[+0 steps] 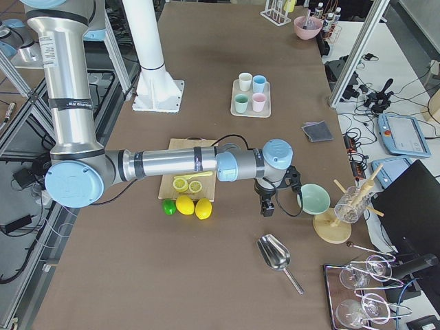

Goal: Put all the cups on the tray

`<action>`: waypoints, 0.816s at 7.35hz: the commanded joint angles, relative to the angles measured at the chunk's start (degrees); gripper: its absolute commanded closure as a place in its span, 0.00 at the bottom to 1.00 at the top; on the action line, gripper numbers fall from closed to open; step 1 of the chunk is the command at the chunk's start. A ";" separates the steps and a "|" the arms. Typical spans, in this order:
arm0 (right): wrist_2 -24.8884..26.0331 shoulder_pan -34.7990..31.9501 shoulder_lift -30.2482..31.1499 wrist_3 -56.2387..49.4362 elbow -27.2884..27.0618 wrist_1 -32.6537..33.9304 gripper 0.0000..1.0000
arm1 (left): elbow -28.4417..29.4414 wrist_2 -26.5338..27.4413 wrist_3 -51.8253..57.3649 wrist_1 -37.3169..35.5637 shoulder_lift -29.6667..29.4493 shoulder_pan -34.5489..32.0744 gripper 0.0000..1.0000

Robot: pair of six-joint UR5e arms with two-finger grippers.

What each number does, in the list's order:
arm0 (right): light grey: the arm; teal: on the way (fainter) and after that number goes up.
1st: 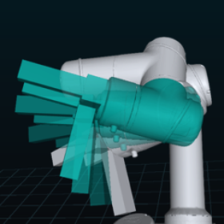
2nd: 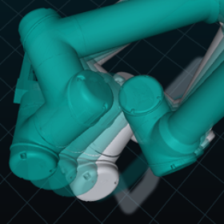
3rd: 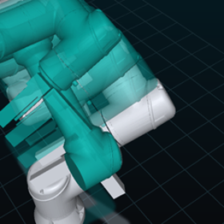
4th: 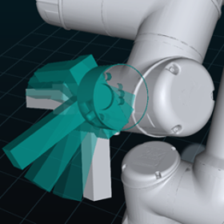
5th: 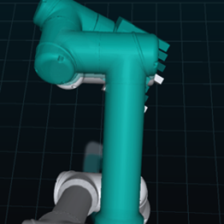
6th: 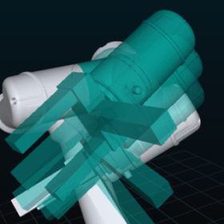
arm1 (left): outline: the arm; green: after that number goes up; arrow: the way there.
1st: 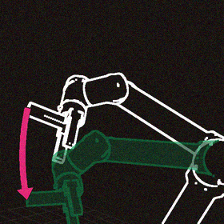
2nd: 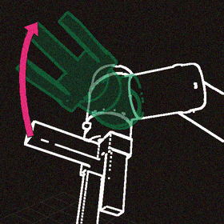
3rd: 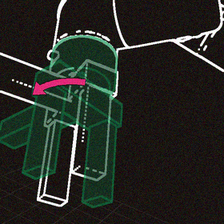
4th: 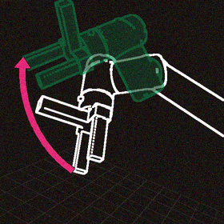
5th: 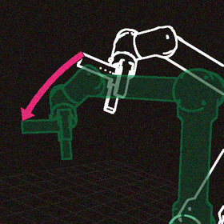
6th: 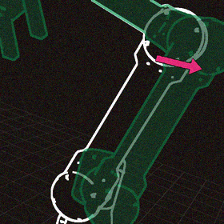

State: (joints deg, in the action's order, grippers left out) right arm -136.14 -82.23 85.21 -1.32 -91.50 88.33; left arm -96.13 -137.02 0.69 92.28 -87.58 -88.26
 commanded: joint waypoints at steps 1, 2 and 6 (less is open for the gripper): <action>0.00 0.06 0.04 0.00 -0.17 0.00 0.00 | -0.02 0.09 0.01 0.01 -0.05 0.02 0.02; 0.00 0.06 0.13 0.00 -0.17 0.00 0.00 | 0.06 0.09 0.01 0.01 -0.05 0.02 0.02; 0.00 0.06 0.30 0.00 -0.17 0.00 0.00 | -0.02 2.02 0.01 0.09 -0.23 0.10 0.02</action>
State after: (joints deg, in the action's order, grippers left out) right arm -136.14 -82.18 85.44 -1.32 -91.67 88.33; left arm -96.11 -135.52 0.70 92.30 -87.70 -88.22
